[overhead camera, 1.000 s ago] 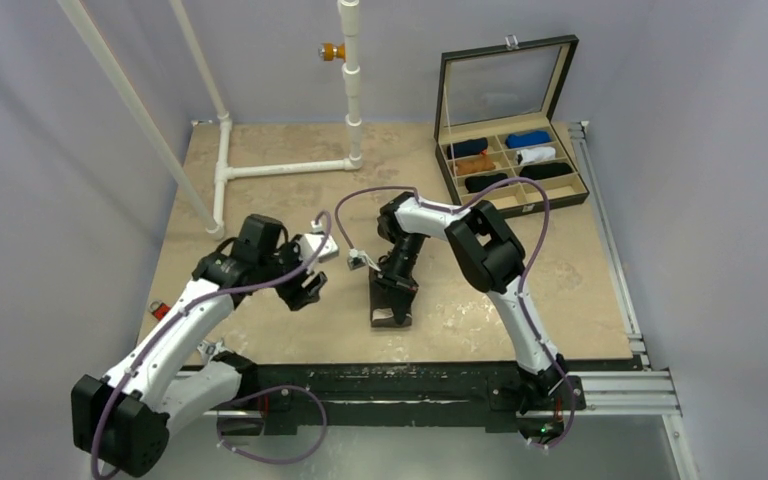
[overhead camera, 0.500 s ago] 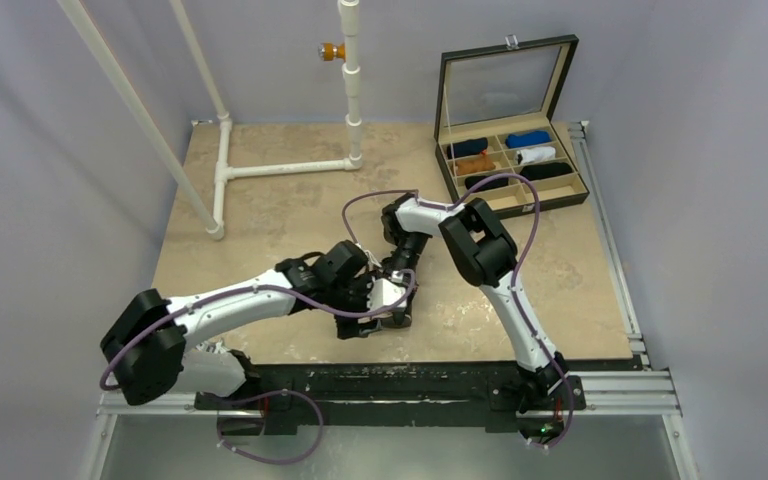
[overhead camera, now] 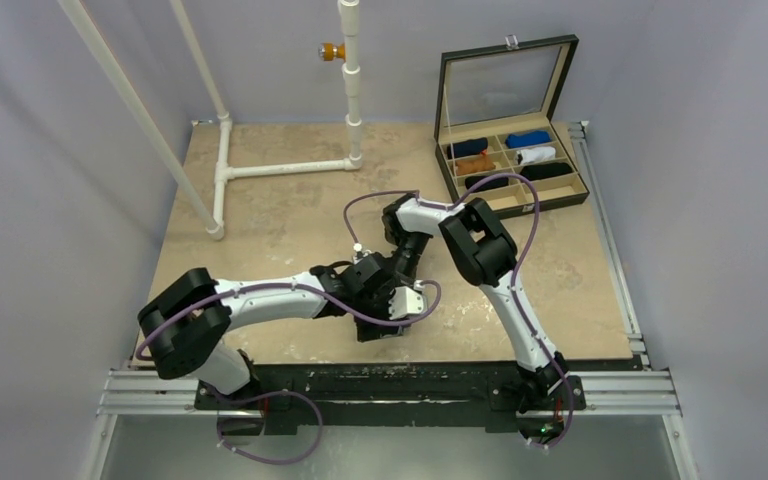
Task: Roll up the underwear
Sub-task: Roll the underwear to the center of the board.
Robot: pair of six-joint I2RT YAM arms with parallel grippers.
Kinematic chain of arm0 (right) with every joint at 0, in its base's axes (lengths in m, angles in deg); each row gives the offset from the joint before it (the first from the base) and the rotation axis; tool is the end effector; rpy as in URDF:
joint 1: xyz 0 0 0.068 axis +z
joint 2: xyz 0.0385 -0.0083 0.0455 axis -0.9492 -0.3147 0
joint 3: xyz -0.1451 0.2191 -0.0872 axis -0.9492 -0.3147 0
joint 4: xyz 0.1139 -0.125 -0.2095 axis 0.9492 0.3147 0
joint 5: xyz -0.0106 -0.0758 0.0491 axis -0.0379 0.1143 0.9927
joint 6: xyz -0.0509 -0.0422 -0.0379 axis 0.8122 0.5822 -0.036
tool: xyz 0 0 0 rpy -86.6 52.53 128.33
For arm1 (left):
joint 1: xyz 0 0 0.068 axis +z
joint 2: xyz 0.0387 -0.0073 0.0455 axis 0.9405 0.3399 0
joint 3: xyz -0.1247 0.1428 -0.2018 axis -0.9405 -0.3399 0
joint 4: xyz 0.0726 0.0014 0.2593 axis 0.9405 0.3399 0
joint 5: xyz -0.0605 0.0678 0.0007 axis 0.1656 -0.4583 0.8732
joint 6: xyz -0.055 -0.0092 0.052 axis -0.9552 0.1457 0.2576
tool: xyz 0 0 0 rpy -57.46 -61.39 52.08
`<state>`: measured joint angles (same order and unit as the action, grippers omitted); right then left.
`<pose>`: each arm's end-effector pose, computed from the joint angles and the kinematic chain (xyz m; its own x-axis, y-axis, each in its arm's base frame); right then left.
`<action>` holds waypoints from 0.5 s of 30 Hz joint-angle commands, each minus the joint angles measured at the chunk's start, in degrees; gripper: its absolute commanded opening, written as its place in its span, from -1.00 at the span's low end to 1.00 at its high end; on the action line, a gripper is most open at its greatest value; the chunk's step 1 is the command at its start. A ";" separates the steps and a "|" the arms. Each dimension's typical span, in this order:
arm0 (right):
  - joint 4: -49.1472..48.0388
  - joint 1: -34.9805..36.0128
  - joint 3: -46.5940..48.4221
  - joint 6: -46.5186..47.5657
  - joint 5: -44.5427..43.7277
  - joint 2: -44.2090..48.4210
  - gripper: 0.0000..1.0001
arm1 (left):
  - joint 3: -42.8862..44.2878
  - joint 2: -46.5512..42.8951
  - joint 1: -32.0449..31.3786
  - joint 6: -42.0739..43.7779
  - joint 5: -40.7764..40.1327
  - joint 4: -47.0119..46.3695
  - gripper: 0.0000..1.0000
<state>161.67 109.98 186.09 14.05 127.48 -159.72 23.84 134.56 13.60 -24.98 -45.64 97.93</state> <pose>0.2733 0.2833 0.0770 -0.3608 -0.9073 -0.2159 -0.4999 -0.0073 0.8661 0.1580 -0.2641 0.1514 -0.0509 0.8270 -0.5599 0.9929 0.1020 0.0604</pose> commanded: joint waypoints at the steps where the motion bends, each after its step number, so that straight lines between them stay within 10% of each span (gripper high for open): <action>1: -8.35 0.51 0.17 2.50 -5.23 -2.48 -1.00 | 2.64 2.65 -1.23 -1.04 -1.69 -5.00 0.46; 8: -8.46 0.45 0.16 2.63 -5.09 -2.52 -1.00 | 3.40 5.54 -1.83 -2.80 -0.21 -5.22 0.13; 15: -9.15 -0.20 -0.97 2.86 -4.52 -0.82 -0.90 | 2.70 7.04 -1.83 -2.91 2.54 -3.76 -0.64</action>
<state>162.19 109.81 186.04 14.10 127.35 -160.02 25.66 140.19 12.40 -27.00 -48.28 97.20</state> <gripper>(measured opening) 0.041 0.297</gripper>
